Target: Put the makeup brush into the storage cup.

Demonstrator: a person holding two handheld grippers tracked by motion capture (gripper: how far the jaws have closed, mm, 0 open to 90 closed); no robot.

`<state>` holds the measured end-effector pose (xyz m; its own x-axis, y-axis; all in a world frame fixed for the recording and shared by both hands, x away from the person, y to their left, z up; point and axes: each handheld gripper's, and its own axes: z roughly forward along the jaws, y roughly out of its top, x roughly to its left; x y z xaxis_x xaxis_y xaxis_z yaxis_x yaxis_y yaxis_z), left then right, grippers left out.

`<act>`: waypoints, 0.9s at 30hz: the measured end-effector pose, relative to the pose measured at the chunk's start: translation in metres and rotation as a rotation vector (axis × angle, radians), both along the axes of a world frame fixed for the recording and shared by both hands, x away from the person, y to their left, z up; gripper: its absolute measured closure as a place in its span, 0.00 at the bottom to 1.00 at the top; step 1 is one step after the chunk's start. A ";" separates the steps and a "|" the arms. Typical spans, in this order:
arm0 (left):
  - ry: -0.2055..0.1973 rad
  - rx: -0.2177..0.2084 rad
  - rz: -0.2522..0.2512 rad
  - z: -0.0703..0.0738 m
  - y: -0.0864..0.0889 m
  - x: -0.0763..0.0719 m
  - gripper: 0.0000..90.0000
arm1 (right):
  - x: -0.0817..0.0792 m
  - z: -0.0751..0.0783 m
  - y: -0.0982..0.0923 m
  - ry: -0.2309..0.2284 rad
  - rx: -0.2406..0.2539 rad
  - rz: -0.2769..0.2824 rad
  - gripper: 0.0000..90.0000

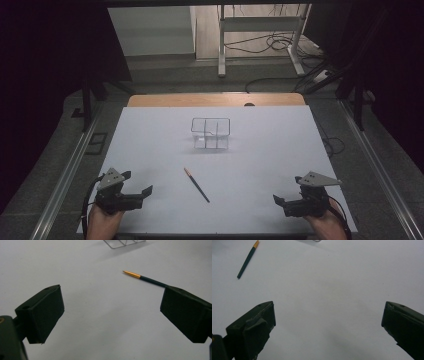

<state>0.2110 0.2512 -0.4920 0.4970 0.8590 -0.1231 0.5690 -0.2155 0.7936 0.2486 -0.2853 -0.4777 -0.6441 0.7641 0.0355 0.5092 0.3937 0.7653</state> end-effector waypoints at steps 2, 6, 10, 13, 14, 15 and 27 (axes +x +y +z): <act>-0.009 0.010 -0.014 0.000 -0.002 0.000 0.06 | 0.000 0.000 0.000 -0.002 -0.002 0.003 0.00; -0.025 0.004 -0.040 -0.001 -0.002 0.001 0.04 | 0.000 0.000 0.001 -0.009 -0.001 0.006 0.00; -0.003 0.005 -0.042 -0.002 -0.002 0.003 0.04 | 0.001 0.000 0.000 -0.009 0.007 0.009 0.00; 0.007 0.010 -0.044 -0.002 -0.003 0.003 0.04 | 0.001 0.001 0.001 -0.004 0.010 0.013 0.00; 0.007 0.010 -0.044 -0.002 -0.003 0.003 0.04 | 0.001 0.000 0.001 -0.005 0.009 0.015 0.00; 0.011 0.013 -0.042 -0.003 -0.003 0.003 0.04 | 0.001 0.000 0.001 -0.005 0.009 0.015 0.00; 0.061 0.016 -0.036 -0.002 -0.006 0.005 0.04 | 0.000 0.000 0.004 -0.007 -0.014 0.031 0.00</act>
<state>0.2160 0.2457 -0.4939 0.5194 0.8429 -0.1403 0.6079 -0.2491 0.7539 0.2489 -0.2817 -0.4776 -0.6677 0.7442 0.0197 0.4910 0.4202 0.7632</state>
